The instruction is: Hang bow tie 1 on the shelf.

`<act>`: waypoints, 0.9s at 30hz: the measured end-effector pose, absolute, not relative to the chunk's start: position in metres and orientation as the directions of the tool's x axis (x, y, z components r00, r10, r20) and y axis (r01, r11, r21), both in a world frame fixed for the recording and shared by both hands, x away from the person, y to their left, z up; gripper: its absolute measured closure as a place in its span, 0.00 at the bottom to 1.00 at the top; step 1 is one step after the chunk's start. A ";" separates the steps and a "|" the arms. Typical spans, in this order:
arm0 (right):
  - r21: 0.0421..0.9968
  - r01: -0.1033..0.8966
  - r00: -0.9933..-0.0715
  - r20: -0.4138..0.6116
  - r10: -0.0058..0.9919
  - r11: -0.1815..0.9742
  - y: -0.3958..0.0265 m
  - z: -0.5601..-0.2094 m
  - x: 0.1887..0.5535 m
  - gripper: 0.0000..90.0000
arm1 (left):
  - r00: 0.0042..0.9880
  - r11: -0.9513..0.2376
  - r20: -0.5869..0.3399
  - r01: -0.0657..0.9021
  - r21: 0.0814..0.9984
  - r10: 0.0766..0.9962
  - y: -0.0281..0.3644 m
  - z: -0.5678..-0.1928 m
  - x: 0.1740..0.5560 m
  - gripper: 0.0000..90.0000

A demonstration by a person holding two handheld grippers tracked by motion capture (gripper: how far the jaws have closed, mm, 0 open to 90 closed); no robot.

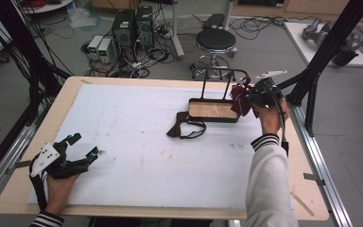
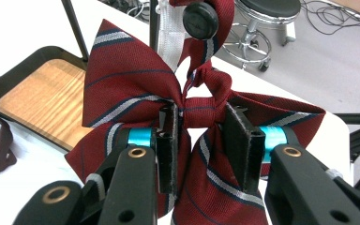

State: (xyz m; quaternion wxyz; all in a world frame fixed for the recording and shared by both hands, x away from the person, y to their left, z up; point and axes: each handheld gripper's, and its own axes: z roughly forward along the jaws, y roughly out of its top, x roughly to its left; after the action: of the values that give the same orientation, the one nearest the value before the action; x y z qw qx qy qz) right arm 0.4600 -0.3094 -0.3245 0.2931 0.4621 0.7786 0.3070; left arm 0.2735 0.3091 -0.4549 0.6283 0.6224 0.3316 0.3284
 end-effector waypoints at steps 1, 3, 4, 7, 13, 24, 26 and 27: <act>0.751 0.538 -0.402 -0.171 0.900 0.383 -0.309 -0.324 0.460 0.74 | 0.565 0.009 -0.007 -0.001 1.000 0.825 0.309 -0.455 0.274 0.15; 0.750 0.536 -0.406 -0.173 0.897 0.387 -0.309 -0.324 0.460 0.73 | 0.564 0.010 -0.008 -0.001 1.000 0.826 0.309 -0.455 0.274 0.15; 0.750 0.538 -0.405 -0.170 0.898 0.385 -0.309 -0.325 0.460 0.73 | 0.565 0.008 -0.007 -0.001 1.000 0.825 0.309 -0.455 0.274 0.15; 0.753 0.536 -0.409 -0.164 0.898 0.381 -0.308 -0.325 0.461 0.70 | 0.565 0.009 -0.007 -0.001 1.000 0.825 0.309 -0.455 0.274 0.15; 0.769 0.539 -0.410 -0.119 0.904 0.345 -0.306 -0.325 0.462 0.25 | 0.564 0.008 -0.005 -0.002 1.000 0.826 0.309 -0.455 0.274 0.15; 0.829 0.495 -0.399 -0.050 0.915 0.261 -0.312 -0.303 0.439 0.12 | 0.565 0.007 -0.005 0.000 1.000 0.825 0.309 -0.455 0.274 0.15; 0.840 0.480 -0.409 -0.040 0.912 0.253 -0.312 -0.297 0.432 0.12 | 0.565 0.005 -0.004 0.000 1.000 0.825 0.309 -0.455 0.274 0.15; 0.845 0.475 -0.408 -0.036 0.912 0.245 -0.311 -0.294 0.429 0.12 | 0.565 0.005 -0.004 0.000 1.000 0.825 0.309 -0.455 0.274 0.15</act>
State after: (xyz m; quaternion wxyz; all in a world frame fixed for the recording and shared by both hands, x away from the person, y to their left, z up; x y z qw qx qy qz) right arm 0.4287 -0.3106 -0.2941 0.2759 0.4691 0.7393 0.3965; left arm 0.2738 0.3086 -0.4548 0.6271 0.6240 0.3306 0.3289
